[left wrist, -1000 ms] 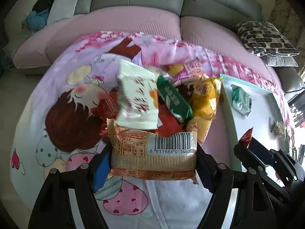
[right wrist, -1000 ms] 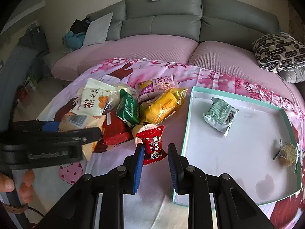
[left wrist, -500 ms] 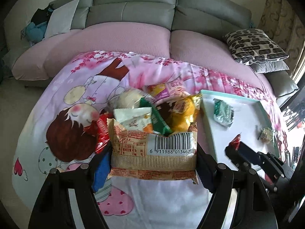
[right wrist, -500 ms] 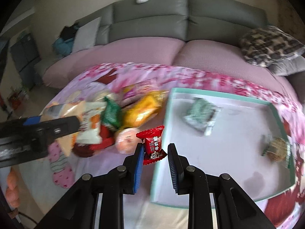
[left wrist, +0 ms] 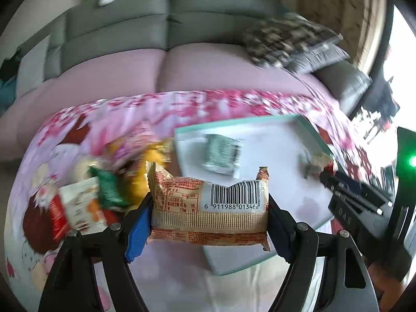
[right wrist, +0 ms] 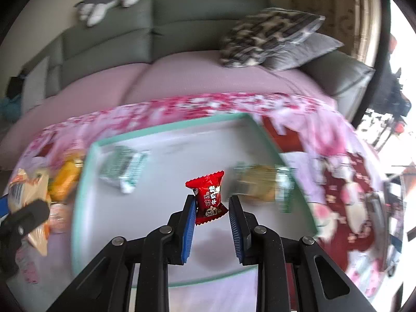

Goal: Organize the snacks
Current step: 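Carry both packets into the tray and open both tools to release them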

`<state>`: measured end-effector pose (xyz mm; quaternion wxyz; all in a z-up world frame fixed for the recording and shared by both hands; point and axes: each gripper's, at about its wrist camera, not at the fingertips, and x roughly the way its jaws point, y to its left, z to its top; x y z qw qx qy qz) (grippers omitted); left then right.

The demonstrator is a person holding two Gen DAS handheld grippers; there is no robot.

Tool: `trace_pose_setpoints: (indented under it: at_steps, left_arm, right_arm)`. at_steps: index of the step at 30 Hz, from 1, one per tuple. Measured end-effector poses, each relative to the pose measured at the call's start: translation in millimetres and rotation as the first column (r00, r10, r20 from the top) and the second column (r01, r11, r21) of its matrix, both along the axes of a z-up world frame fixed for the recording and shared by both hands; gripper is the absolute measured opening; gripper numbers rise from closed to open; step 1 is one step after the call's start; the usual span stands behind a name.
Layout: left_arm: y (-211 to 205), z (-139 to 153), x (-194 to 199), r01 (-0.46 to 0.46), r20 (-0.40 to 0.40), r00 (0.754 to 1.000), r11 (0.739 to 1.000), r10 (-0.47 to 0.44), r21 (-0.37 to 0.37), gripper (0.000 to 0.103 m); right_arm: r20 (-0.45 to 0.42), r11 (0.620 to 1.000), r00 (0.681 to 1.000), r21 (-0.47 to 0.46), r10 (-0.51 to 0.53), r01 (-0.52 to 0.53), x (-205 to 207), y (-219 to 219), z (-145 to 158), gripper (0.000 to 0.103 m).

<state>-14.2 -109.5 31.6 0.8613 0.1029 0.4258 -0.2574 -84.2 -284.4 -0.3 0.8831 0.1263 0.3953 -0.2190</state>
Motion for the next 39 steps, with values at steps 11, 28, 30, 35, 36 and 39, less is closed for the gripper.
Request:
trace_pose_setpoints:
  at_steps: [11,28,30,35,36,39]
  left_arm:
    - [-39.5,-18.2,-1.5,0.078,0.042,0.996,0.997,-0.078,0.010,0.083]
    - [-0.9,-22.1,21.8,-0.178,0.127,0.978,0.980,0.165,0.092,0.099]
    - [14.4,-20.7,30.2,-0.247,0.119,0.964,0.966,0.237,0.075,0.099]
    - [46.6,-11.3,40.6,-0.355,0.145,0.927,0.934,0.347,0.035,0.100]
    - [53.4,-9.6,42.8,-0.374,0.149,0.919,0.927,0.365,0.030,0.100]
    - [71.6,-8.3,46.0,-0.423,0.151,0.897,0.906,0.415,0.021,0.100]
  right_arm:
    - [-0.048,0.996,0.997,0.057,-0.066,0.069,-10.5,-27.0,-14.1,0.028]
    - [-0.046,0.994,0.996,0.079,-0.073,0.076,-1.0,-23.7,-18.9,0.090]
    - [-0.031,0.994,0.998,0.088,-0.061,0.063,0.1,-22.1,-17.5,0.099]
    - [0.019,0.998,1.000,0.055,-0.023,0.022,5.0,-7.3,-9.1,0.103]
    - [0.030,0.999,1.000,0.053,-0.008,0.007,6.2,-3.5,-7.6,0.103]
    - [0.065,0.997,0.998,0.081,0.017,-0.022,9.4,4.0,-4.0,0.103]
